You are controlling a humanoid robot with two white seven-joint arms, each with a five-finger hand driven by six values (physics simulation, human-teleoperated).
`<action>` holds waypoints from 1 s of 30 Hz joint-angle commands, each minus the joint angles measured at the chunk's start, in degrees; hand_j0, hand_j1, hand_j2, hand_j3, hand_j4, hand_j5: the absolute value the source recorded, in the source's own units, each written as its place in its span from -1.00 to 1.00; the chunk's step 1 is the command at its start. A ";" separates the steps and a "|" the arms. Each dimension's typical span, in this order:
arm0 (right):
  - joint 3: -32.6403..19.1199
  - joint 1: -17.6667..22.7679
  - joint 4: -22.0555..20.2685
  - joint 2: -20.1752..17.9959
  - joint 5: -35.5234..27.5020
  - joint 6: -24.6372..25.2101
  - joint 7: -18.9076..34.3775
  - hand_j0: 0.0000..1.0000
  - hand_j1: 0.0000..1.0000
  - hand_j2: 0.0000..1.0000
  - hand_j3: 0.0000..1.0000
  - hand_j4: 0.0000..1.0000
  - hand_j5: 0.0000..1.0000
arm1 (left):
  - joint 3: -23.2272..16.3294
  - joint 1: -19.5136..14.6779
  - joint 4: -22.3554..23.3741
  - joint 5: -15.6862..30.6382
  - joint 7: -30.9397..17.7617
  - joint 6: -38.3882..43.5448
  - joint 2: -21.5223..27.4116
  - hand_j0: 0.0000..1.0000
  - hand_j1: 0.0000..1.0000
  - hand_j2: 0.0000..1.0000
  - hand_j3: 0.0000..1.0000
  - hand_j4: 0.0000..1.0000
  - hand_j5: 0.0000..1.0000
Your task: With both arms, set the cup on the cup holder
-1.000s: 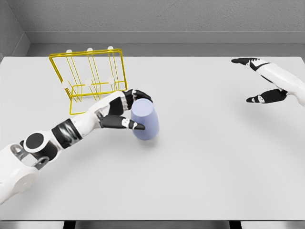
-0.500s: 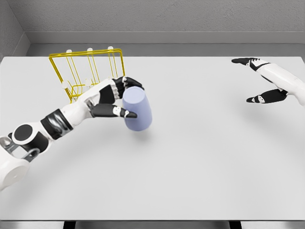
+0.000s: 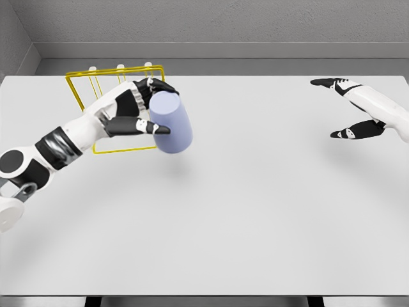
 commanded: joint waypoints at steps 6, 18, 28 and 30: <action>-0.04 0.18 0.00 -0.06 -0.45 0.13 -0.03 1.00 1.00 1.00 1.00 1.00 1.00 | 0.84 -0.88 -0.02 0.80 0.01 0.00 0.50 0.15 0.15 0.15 0.15 0.15 0.15; -0.04 0.18 -0.09 -0.06 -0.54 0.13 -0.03 1.00 1.00 1.00 1.00 1.00 1.00 | 2.42 -1.94 1.82 1.32 0.01 0.09 0.77 0.15 0.15 0.15 0.15 0.15 0.15; -2.15 1.58 0.18 -0.06 -0.54 0.13 -0.11 1.00 1.00 1.00 1.00 1.00 1.00 | 2.43 -4.13 4.90 2.20 0.01 0.09 0.77 0.15 0.15 0.15 0.15 0.15 0.15; -2.15 1.50 0.26 -0.06 -0.54 0.13 -0.11 1.00 1.00 1.00 1.00 1.00 1.00 | 2.43 -4.40 5.25 2.20 0.01 0.09 0.77 0.15 0.15 0.15 0.15 0.15 0.15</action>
